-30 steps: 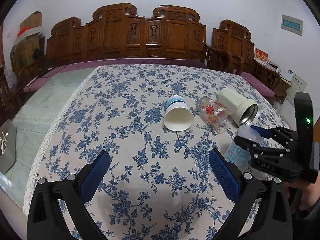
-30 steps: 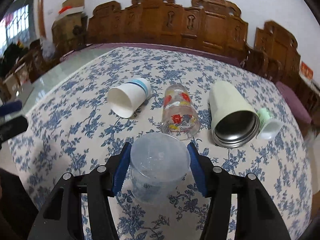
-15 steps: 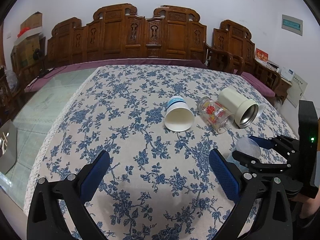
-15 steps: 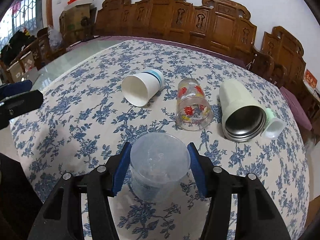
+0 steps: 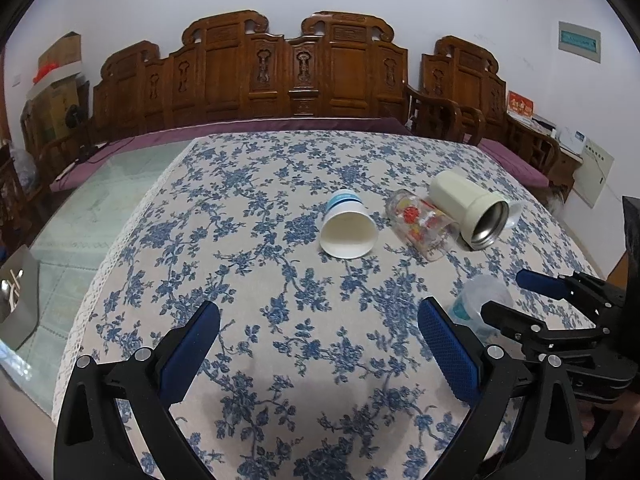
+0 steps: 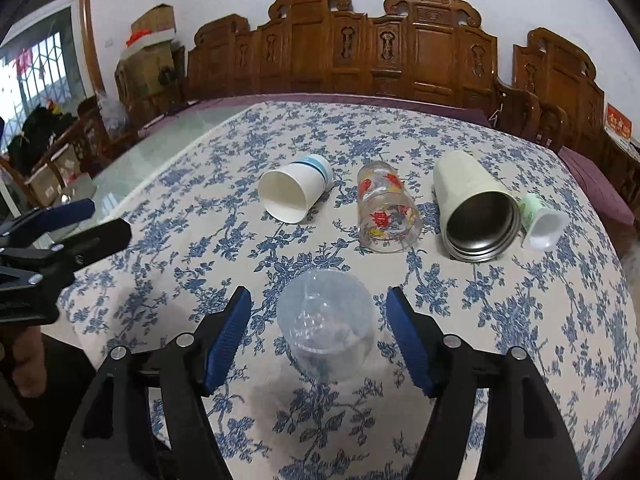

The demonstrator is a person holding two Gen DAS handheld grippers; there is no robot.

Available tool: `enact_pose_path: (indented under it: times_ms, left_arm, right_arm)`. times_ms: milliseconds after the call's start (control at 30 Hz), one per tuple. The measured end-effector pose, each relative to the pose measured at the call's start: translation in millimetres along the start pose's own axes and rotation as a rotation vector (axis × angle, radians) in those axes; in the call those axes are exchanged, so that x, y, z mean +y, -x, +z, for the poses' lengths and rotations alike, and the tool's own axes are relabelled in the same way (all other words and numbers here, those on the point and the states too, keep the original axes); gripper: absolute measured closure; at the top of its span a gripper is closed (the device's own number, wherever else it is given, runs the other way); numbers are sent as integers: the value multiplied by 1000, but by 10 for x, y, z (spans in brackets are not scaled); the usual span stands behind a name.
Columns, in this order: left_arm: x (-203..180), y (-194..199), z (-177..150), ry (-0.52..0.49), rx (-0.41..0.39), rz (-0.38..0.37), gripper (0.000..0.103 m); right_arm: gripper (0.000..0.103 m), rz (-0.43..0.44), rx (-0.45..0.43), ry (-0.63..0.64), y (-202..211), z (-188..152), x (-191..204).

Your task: Flip cup upside down

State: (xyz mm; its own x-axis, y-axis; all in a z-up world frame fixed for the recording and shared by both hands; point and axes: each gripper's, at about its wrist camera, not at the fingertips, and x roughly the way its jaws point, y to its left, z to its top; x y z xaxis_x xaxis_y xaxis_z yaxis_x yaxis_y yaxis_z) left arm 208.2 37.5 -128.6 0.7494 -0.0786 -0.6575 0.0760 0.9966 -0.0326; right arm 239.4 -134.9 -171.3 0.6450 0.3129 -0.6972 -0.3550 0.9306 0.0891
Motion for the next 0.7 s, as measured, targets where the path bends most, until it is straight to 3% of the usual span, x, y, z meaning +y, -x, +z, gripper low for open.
enact_pose_path:
  times_ms: [67, 233, 300, 433, 700]
  left_arm:
    - [-52, 42, -23, -1, 3, -2, 8]
    - [-139, 127, -112, 6, 36, 18, 8]
    - [-175, 181, -153, 7, 49, 26, 8]
    - [-242, 284, -215, -11, 56, 53, 8]
    - [-370, 521, -293, -8, 63, 10, 8]
  right_arm:
    - [25, 0, -14, -18, 86, -33, -42]
    - [5, -5, -57, -64, 365, -115, -149]
    - [3, -14, -61, -71, 453, -143, -175]
    - [3, -12, -72, -117, 681, -222, -244]
    - [3, -24, -127, -161, 1087, -347, -330]
